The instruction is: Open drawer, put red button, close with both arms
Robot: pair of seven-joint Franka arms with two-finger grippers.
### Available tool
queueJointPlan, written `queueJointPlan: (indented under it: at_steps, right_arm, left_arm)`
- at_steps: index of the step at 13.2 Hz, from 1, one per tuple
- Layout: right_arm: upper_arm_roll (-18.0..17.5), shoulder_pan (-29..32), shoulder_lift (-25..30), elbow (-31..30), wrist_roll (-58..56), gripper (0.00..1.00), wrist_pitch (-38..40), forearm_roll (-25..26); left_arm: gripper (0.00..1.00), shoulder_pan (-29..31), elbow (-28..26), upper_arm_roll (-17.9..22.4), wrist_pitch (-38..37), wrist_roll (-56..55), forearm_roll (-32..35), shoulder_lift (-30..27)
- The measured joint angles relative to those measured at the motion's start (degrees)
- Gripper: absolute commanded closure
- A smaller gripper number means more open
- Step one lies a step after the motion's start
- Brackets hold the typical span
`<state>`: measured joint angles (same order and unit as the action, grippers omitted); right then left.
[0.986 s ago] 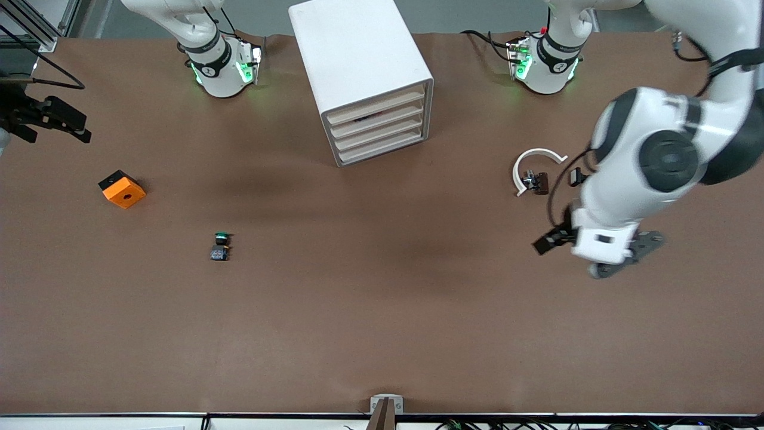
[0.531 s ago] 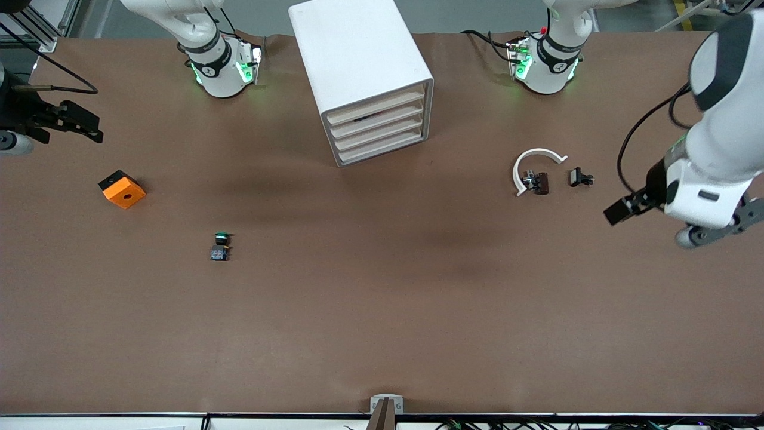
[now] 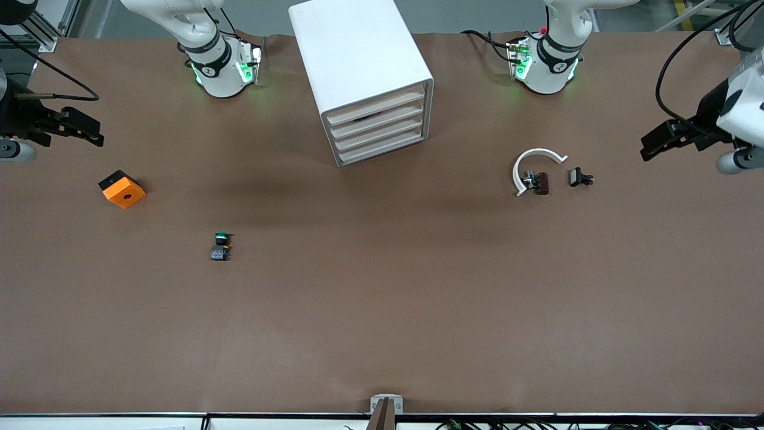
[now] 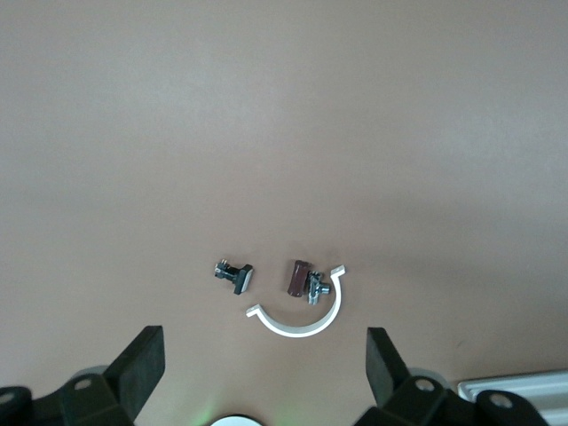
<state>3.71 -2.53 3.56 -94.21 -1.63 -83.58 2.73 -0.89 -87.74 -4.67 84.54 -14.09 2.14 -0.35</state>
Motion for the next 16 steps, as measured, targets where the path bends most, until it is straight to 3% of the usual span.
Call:
queueJointPlan:
  at_steps: [5,16]
  right_arm:
    - [0.0,0.0,-0.3,1.0,0.0,0.0,-0.2,0.0]
    - [0.0,-0.1,-0.8,1.8,0.0,0.0,-0.2,0.0]
  left_arm:
    - [0.0,-3.7,-2.2,3.5,0.3,3.3,0.0,-2.3]
    - [0.0,-4.1,-6.4,3.7,1.1,9.8,-1.4,-5.0]
